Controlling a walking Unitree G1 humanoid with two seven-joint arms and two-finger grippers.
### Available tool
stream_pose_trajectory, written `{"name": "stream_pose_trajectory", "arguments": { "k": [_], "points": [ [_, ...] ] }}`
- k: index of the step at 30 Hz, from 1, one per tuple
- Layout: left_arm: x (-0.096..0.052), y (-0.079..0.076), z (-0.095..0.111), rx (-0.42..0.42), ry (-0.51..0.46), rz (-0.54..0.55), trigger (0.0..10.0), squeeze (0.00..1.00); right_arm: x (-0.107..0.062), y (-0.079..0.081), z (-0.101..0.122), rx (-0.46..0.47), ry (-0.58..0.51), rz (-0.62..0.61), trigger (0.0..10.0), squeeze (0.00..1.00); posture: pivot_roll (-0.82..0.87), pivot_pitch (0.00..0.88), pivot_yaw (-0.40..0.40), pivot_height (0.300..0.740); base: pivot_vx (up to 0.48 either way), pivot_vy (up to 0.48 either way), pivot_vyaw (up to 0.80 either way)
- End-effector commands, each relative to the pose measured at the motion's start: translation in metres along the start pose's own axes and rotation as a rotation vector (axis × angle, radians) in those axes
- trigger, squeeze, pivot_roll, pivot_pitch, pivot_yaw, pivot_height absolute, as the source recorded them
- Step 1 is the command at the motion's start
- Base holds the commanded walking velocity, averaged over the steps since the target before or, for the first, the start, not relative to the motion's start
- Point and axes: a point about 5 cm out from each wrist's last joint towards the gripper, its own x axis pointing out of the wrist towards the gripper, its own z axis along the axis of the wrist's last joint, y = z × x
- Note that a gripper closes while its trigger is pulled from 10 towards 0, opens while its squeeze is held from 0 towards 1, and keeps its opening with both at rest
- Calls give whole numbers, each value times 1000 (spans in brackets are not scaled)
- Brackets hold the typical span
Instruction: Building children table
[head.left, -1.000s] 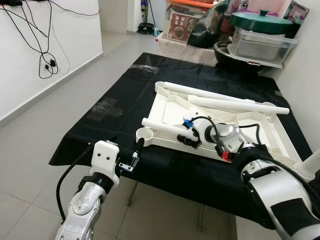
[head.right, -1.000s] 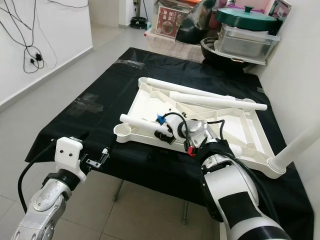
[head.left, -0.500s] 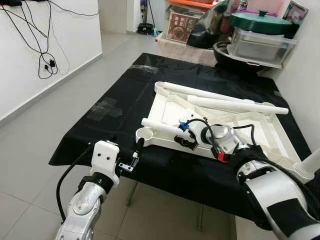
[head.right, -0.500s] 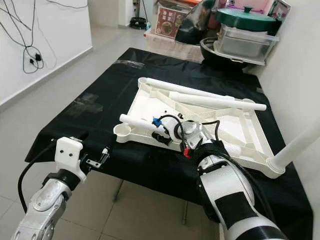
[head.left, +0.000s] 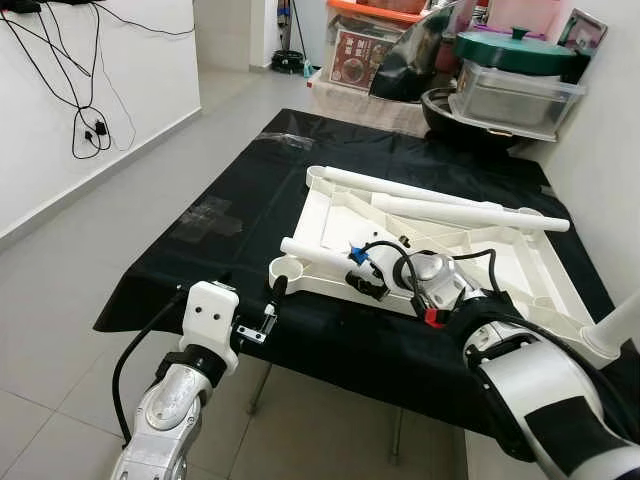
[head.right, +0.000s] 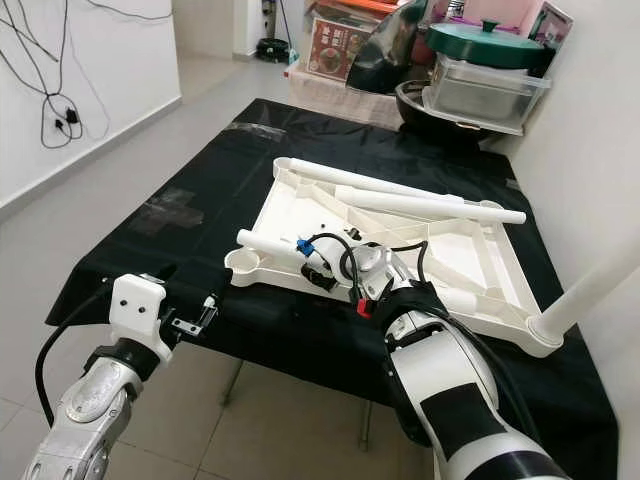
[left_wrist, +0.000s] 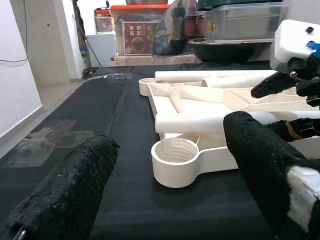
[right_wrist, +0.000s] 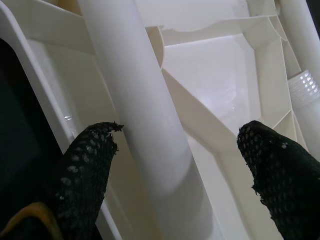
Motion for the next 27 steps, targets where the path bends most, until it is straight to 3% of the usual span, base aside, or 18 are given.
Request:
{"name": "stream_pose_trajectory", "arguments": {
  "k": [1,5,6,7,8,9,10,14,15,27],
  "points": [
    [0,-2,-4,8,24,-11,10000,0,1,5,-5,-19,30,18,10000,0,115,0,-168,740,0,0,0],
    [0,-2,-4,9,26,-6,10000,0,2,7,-2,-39,24,26,10000,0,117,0,-172,740,0,0,0],
    [0,-2,-4,10,27,-5,10000,0,3,8,-1,-36,17,32,8196,0,117,0,-172,740,0,0,0],
    [-1,-2,-4,10,29,-4,10000,0,3,8,-1,-33,12,34,2431,0,117,0,-173,740,0,0,0],
    [-1,-2,-5,11,30,-4,10000,0,3,9,0,-26,8,34,627,0,117,0,-173,740,0,0,0],
    [-1,-2,-5,12,31,-4,10000,0,3,9,0,-20,6,33,627,0,117,0,-173,740,0,0,0],
    [-1,-2,-5,12,31,-4,10000,0,3,9,-1,-17,4,36,0,0,114,0,-170,740,0,0,0],
    [-1,-2,-5,13,32,-4,10000,0,3,10,-2,-20,10,41,196,0,112,0,-169,740,0,0,0],
    [0,-2,-5,14,33,-5,10000,0,3,10,-5,-20,23,35,10000,0,111,0,-167,740,0,0,0],
    [0,-3,-6,15,38,-9,10000,0,4,10,-4,-63,42,33,10000,0,113,0,-168,740,0,0,0]
  ]
}}
